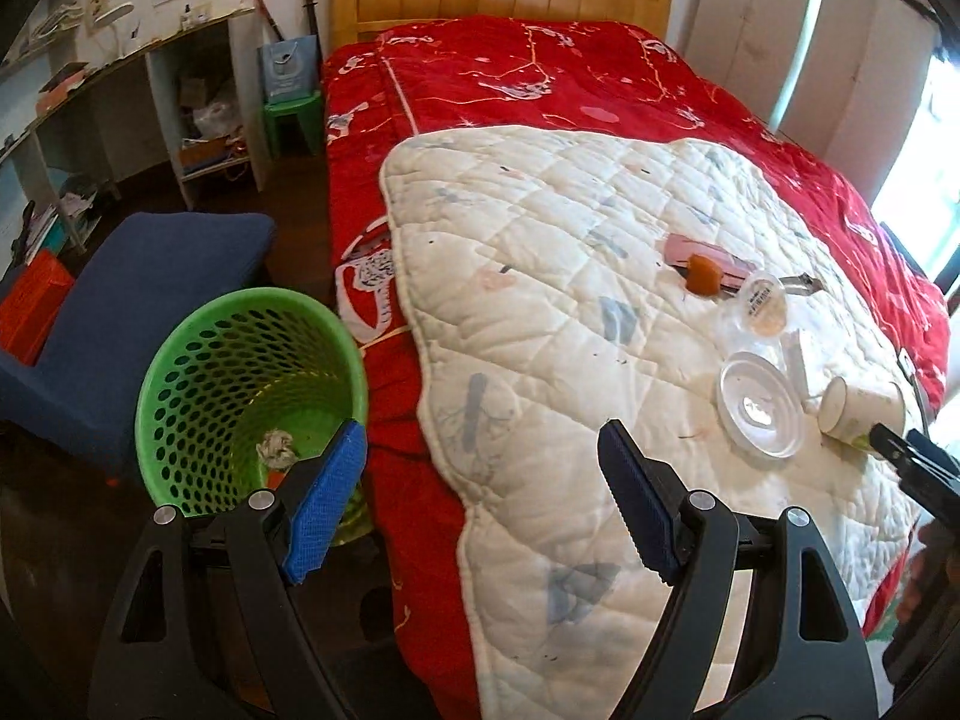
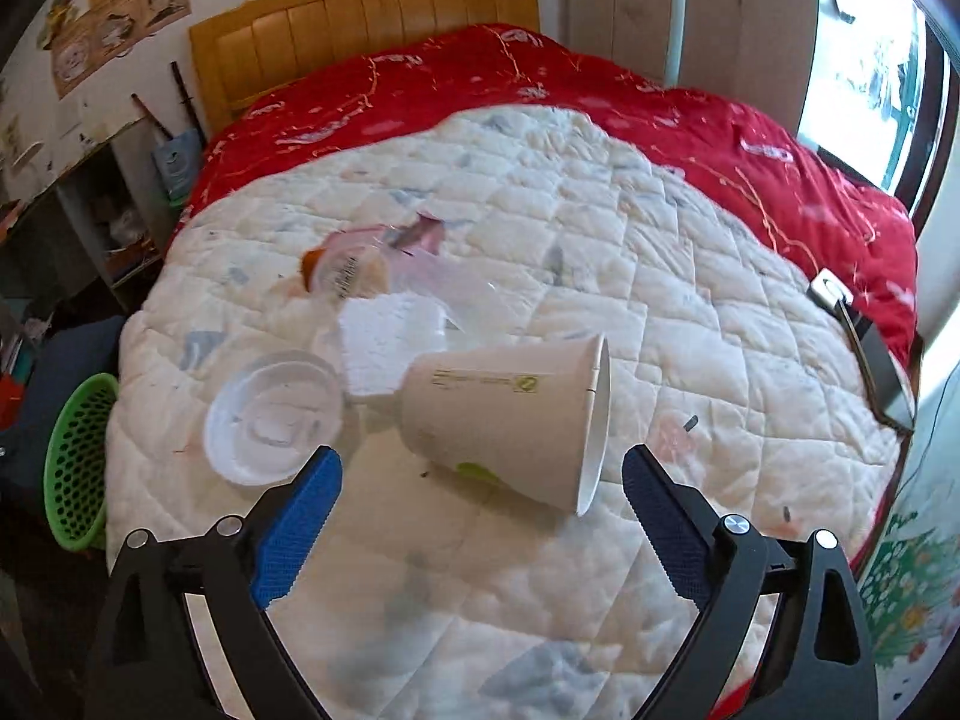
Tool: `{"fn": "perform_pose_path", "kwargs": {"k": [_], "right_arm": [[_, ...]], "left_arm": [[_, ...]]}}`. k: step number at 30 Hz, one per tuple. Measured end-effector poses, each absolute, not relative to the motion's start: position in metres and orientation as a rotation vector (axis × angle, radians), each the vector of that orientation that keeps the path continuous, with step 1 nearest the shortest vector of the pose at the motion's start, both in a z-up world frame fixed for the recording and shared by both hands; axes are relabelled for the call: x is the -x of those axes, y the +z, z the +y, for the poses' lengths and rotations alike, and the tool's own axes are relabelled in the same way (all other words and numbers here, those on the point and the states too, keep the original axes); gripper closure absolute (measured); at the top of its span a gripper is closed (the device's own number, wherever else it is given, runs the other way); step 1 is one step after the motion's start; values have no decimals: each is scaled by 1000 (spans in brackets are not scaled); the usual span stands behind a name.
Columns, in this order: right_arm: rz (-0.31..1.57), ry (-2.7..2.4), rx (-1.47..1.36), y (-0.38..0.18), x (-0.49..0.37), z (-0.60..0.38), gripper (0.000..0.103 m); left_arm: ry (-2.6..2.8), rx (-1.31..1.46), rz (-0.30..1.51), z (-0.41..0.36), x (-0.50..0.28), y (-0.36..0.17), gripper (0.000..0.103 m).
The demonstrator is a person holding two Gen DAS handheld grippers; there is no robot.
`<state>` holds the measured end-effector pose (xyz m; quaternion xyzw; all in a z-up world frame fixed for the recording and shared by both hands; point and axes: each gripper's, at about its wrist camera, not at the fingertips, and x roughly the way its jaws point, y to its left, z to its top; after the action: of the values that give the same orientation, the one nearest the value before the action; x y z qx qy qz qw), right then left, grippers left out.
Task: Collect trash
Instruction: 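Grasp the white plastic lid with the left tool while the right tool grasps the paper cup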
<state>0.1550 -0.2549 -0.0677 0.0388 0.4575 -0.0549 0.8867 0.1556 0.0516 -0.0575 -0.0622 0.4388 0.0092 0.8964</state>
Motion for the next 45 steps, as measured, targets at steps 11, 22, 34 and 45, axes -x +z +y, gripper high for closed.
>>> {"fn": "perform_pose_path", "kwargs": {"k": [11,22,34,45], "right_arm": [[1001,-122,-80,-97,-187,-259,10],[1042,-89,-133,-104,-193,-266,44],[1007,-16,-127,-83,-172,-269,62],[995,44,-147,-77,-157,-270,78]], "left_arm": [[-61,141,958,23,-175,-64,24],[-247,82,985,-34,-200,-73,37],[-394,62,1083,-81,-228,-110,64],[-412,57,1101,-94,-236,-126,92]]}}
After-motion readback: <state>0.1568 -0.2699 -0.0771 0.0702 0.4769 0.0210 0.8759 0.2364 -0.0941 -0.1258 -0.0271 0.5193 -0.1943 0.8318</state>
